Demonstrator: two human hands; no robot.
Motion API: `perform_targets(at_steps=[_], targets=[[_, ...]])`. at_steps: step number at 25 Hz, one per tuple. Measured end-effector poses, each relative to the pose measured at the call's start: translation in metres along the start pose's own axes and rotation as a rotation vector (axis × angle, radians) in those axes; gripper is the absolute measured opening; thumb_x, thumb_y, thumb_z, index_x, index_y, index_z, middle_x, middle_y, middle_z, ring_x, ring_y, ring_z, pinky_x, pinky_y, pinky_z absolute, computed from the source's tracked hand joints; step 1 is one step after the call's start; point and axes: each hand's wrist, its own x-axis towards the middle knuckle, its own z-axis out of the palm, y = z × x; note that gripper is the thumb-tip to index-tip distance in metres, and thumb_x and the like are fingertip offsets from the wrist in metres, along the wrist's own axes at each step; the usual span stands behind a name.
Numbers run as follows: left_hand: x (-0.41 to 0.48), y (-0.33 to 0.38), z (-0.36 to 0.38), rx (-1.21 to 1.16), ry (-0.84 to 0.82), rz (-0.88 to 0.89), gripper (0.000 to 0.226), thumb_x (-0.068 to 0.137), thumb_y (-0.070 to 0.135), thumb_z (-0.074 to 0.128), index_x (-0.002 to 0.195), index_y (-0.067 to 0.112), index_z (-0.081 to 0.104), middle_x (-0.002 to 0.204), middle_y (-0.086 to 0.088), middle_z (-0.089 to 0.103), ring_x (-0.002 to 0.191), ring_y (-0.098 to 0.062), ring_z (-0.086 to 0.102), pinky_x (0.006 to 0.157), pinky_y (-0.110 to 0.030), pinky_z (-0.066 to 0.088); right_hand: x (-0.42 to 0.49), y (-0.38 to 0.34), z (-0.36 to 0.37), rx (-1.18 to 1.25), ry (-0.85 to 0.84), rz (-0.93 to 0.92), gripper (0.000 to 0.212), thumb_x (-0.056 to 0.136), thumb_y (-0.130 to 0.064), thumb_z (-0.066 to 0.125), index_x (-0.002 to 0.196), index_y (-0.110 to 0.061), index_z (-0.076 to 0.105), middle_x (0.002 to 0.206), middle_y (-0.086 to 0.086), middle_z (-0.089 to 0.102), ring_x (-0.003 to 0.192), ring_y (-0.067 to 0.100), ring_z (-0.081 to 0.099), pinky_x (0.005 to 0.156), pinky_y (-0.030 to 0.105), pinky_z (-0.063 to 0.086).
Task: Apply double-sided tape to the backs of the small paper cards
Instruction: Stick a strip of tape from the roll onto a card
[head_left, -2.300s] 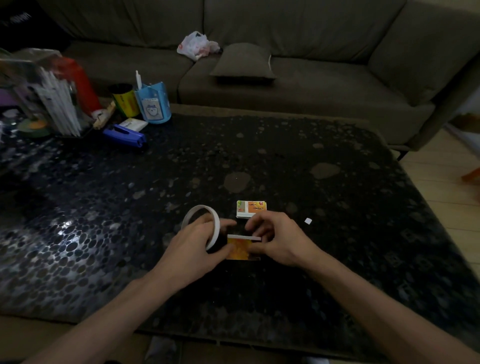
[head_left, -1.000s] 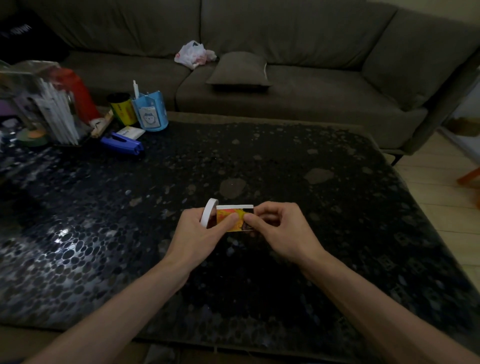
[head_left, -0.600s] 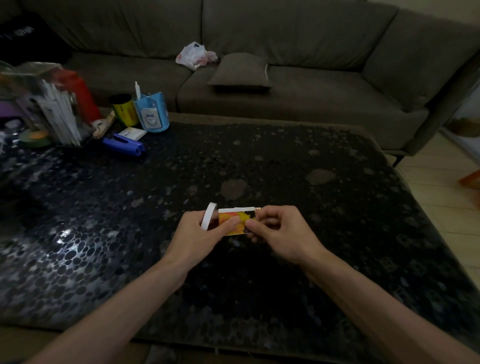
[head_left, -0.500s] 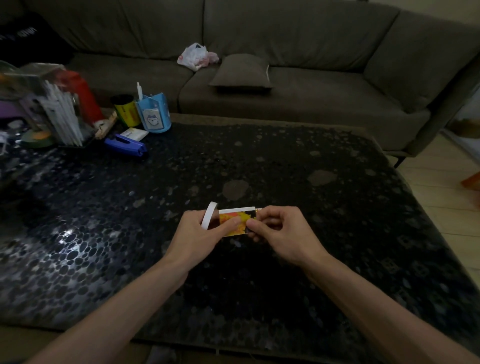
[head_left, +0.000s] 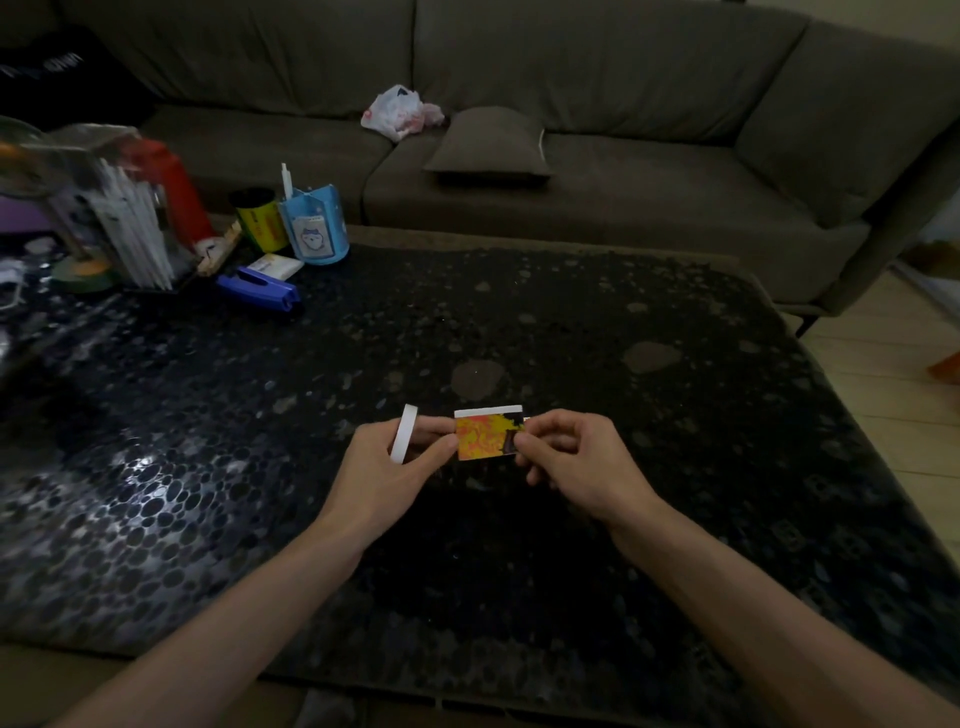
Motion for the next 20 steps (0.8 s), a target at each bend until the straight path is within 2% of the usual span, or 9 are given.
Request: perform_targets(at_steps=[2, 6, 9, 11, 14, 17, 20], targets=[[0.000, -0.004, -0.003, 0.038, 0.016, 0.004, 0.015, 0.093, 0.016, 0.075, 0.098, 0.030, 0.082, 0.094, 0.016, 0.079, 0.092, -0.003, 0.074, 0.077, -0.015, 0.057, 0.003, 0.002, 0.003, 0.010, 0.031, 0.003, 0.008, 0.099, -0.026, 0.071, 0.103, -0.032, 0.071, 0.086, -0.007, 0.077, 0.066, -0.004, 0.070, 0.054, 0.013, 0.049], [0.003, -0.009, -0.011, 0.019, 0.117, -0.043, 0.004, 0.089, 0.023, 0.080, 0.088, 0.025, 0.082, 0.086, 0.011, 0.080, 0.082, -0.005, 0.075, 0.070, -0.015, 0.056, 0.005, -0.001, 0.019, 0.080, -0.019, -0.042, 0.007, 0.098, -0.023, 0.071, 0.104, -0.028, 0.072, 0.079, -0.010, 0.077, 0.063, -0.001, 0.070, 0.052, 0.007, 0.048], [0.006, -0.015, -0.024, 0.050, 0.181, -0.099, 0.008, 0.089, 0.021, 0.081, 0.082, 0.025, 0.081, 0.079, 0.008, 0.079, 0.071, -0.005, 0.073, 0.065, -0.020, 0.054, 0.012, -0.007, 0.030, 0.094, -0.050, -0.027, 0.009, 0.100, -0.028, 0.069, 0.109, -0.029, 0.071, 0.082, -0.010, 0.078, 0.066, 0.001, 0.073, 0.050, 0.009, 0.048], [0.009, -0.020, -0.035, 0.130, 0.218, -0.146, 0.011, 0.089, 0.021, 0.081, 0.080, 0.026, 0.079, 0.075, 0.007, 0.078, 0.068, -0.005, 0.072, 0.067, -0.030, 0.057, 0.018, -0.007, 0.031, -0.054, 0.021, -0.019, 0.016, 0.100, -0.030, 0.069, 0.115, -0.033, 0.068, 0.090, -0.007, 0.076, 0.076, 0.004, 0.075, 0.056, 0.014, 0.054], [0.012, -0.026, -0.043, 0.258, 0.253, -0.157, 0.006, 0.088, 0.023, 0.083, 0.088, 0.027, 0.079, 0.083, 0.011, 0.077, 0.080, -0.007, 0.073, 0.082, -0.040, 0.062, 0.022, 0.005, 0.024, -0.466, 0.167, -0.104, 0.026, 0.098, -0.025, 0.070, 0.123, -0.034, 0.065, 0.110, -0.011, 0.067, 0.094, 0.004, 0.066, 0.083, 0.029, 0.061], [0.013, -0.025, -0.043, 0.406, 0.268, -0.094, 0.012, 0.088, 0.025, 0.082, 0.098, 0.020, 0.079, 0.112, 0.015, 0.076, 0.093, -0.006, 0.071, 0.087, -0.039, 0.060, 0.026, 0.010, 0.017, -0.712, 0.208, -0.239, 0.030, 0.096, -0.030, 0.072, 0.124, -0.034, 0.063, 0.113, -0.014, 0.060, 0.100, 0.001, 0.055, 0.089, 0.026, 0.053], [0.013, -0.024, -0.044, 0.465, 0.266, -0.071, 0.010, 0.087, 0.025, 0.082, 0.090, 0.019, 0.075, 0.132, 0.026, 0.063, 0.103, -0.001, 0.066, 0.087, -0.037, 0.059, 0.031, 0.013, 0.017, -0.883, 0.222, -0.377, 0.038, 0.094, -0.040, 0.073, 0.130, -0.034, 0.062, 0.125, -0.012, 0.055, 0.114, 0.004, 0.046, 0.092, 0.024, 0.043]])
